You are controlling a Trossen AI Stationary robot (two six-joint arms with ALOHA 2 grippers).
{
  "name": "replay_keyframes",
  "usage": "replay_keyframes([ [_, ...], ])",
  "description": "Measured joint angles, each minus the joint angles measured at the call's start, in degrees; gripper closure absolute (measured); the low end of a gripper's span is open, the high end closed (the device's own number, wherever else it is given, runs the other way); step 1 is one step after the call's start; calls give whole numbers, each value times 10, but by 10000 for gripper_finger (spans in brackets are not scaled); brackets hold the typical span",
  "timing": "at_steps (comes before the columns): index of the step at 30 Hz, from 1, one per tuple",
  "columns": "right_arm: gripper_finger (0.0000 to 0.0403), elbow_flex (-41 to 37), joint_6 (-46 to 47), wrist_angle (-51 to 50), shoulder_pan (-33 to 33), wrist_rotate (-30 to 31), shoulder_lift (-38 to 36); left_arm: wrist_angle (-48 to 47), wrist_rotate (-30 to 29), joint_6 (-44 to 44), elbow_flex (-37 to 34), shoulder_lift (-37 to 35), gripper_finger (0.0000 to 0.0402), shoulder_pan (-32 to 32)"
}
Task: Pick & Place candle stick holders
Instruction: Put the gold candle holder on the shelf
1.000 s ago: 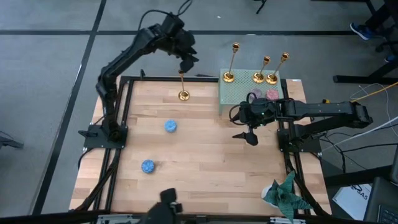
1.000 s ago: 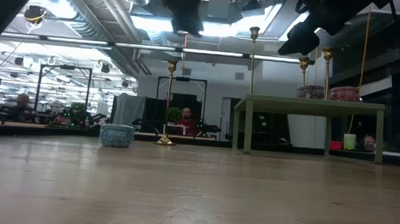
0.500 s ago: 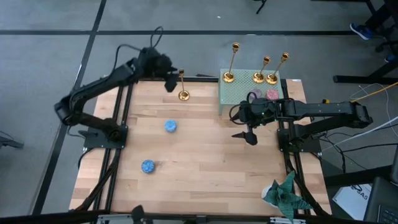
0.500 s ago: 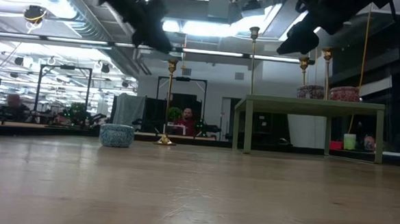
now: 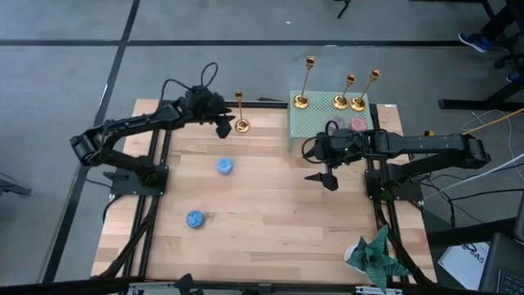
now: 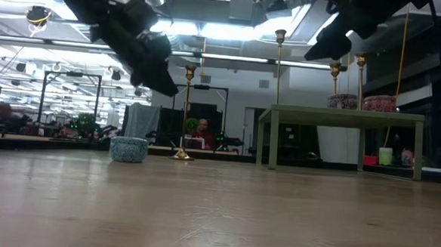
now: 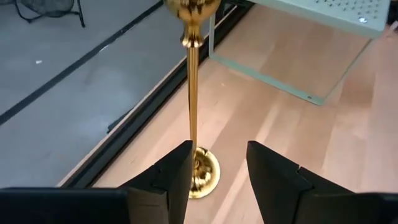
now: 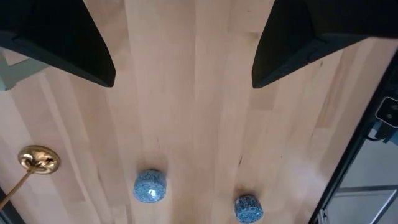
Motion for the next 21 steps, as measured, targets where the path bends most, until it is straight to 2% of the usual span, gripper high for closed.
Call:
replay_keyframes([
  [6, 23, 0, 40, 0, 7, -3, 0, 10, 0, -9, -2, 31, 252, 0],
  [12, 23, 0, 32, -1, 8, -2, 0, 9, 0, -9, -2, 33, 251, 0],
  [21, 23, 9, -35, -1, 3, 76, 0, 18, 0, -56, -2, 32, 252, 0],
])
